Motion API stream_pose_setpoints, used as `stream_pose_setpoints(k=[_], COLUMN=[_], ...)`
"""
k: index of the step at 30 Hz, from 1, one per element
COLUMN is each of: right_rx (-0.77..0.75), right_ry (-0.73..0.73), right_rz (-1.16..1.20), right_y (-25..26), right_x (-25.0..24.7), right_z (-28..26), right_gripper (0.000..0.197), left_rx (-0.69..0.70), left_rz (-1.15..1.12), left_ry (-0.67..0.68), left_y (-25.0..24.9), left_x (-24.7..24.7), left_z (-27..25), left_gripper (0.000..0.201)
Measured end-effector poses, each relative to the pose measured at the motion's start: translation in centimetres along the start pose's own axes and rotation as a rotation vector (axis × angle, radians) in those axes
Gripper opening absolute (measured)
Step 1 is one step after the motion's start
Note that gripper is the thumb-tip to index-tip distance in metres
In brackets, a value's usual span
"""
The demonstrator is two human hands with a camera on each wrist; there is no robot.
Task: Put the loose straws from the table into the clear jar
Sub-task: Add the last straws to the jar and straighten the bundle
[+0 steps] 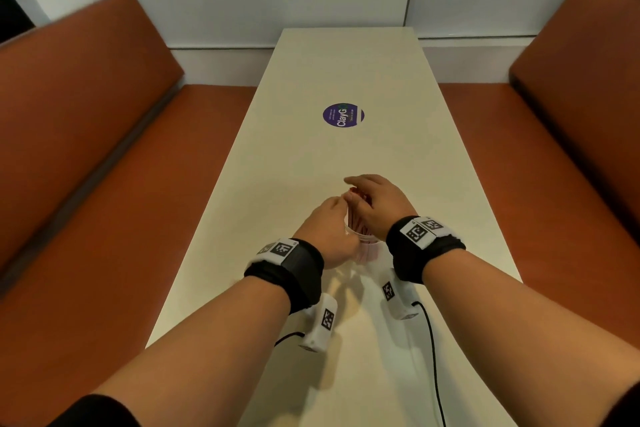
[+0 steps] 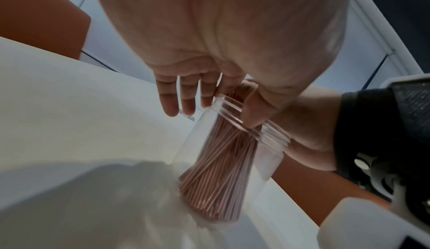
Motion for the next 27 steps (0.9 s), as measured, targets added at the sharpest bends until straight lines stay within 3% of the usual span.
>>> stream_pose_setpoints(k=[3,10,15,17,21,24,27], right_rx=[0.009,0.054,0.054,0.061,0.095,0.091,0.093], right_ry=[-0.082,-0.073,-0.169,-0.133,-0.028,-0.044,-0.053], right_rz=[0.019,-0.02,0.079,0.064,-0.026,-0.021,-0.023], right_y=[-0.3,-0.8,-1.3,-1.7,-2.1,-1.9,-1.8], right_x=[-0.4,0.2,-1.2,-0.8,0.5,0.5,0.4], right_z=[-0.2,0.0,-1.1,-1.8,-2.2,-2.2,-2.4], right_gripper=[0.036,0.037,0.072,0.089,0.101,0.096,0.093], left_rx=[-0.007,-0.003,-0.003,-0.03,-0.187,-0.424,-0.646], left_rz=[0.017,0.054,0.087,0.112,0.201,0.343,0.472], left_ry=[0.006,0.005,0.009,-0.006,-0.089,-0.144,-0.04], left_y=[0.1,0.0,0.2,1.5,6.3,11.8,15.8], left_x=[0.1,0.2,-0.1,-0.6,-3.0,-5.2,-5.5], left_z=[-0.2,-0.3,-0.7,-1.3,-4.4,-8.5,-12.9], left_gripper=[0.075,0.072,0.075,0.077,0.07,0.065,0.069])
Point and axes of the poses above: each hand's wrist, its own z-axis towards the middle knuckle, its own x-axis out of the palm, y = z × x, the point moved 9 cm from there along z, towards the middle knuckle, and after that the axes turned 13 degrees about -y, right-handed, at the moved point
